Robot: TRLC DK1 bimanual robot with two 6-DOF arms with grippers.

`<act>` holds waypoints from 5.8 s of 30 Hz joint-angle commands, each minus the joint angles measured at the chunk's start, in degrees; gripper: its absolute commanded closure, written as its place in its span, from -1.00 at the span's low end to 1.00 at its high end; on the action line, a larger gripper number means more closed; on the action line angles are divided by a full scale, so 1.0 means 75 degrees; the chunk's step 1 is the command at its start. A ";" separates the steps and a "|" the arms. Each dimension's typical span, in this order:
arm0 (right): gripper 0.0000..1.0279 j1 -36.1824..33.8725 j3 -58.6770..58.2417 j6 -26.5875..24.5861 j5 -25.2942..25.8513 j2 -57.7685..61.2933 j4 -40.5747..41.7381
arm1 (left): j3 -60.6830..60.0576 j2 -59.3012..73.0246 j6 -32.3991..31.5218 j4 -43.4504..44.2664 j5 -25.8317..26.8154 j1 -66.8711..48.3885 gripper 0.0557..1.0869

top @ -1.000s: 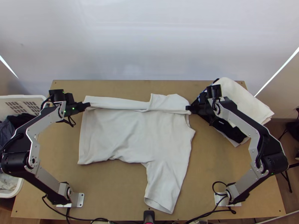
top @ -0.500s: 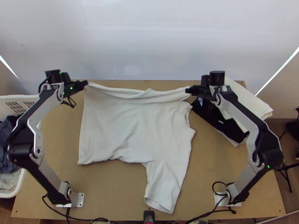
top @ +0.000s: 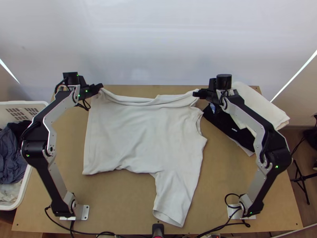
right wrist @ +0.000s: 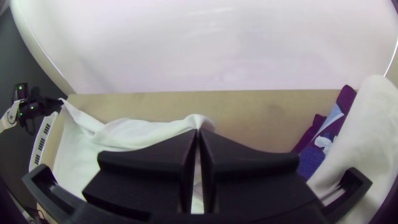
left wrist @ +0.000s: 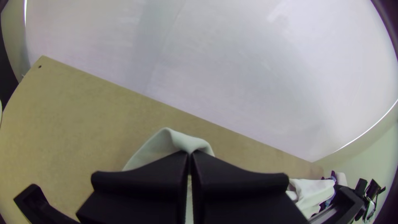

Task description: Fold the t-shirt

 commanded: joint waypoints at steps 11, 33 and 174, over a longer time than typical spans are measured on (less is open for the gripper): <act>0.58 0.0795 -0.0987 -0.0965 0.1322 -0.0427 0.1736 | 0.0134 0.0434 -0.0506 0.0665 -0.0437 -0.0002 0.56; -0.84 0.1241 -0.1374 0.0886 0.1545 -0.3040 -0.4674 | -0.2045 -0.2648 0.0771 -0.0378 -0.0343 0.0572 -0.92; 0.94 0.3350 -0.4573 0.2457 0.0830 -0.8313 -0.2401 | -0.2151 -0.5098 0.1755 -0.7538 -0.0519 0.0326 0.93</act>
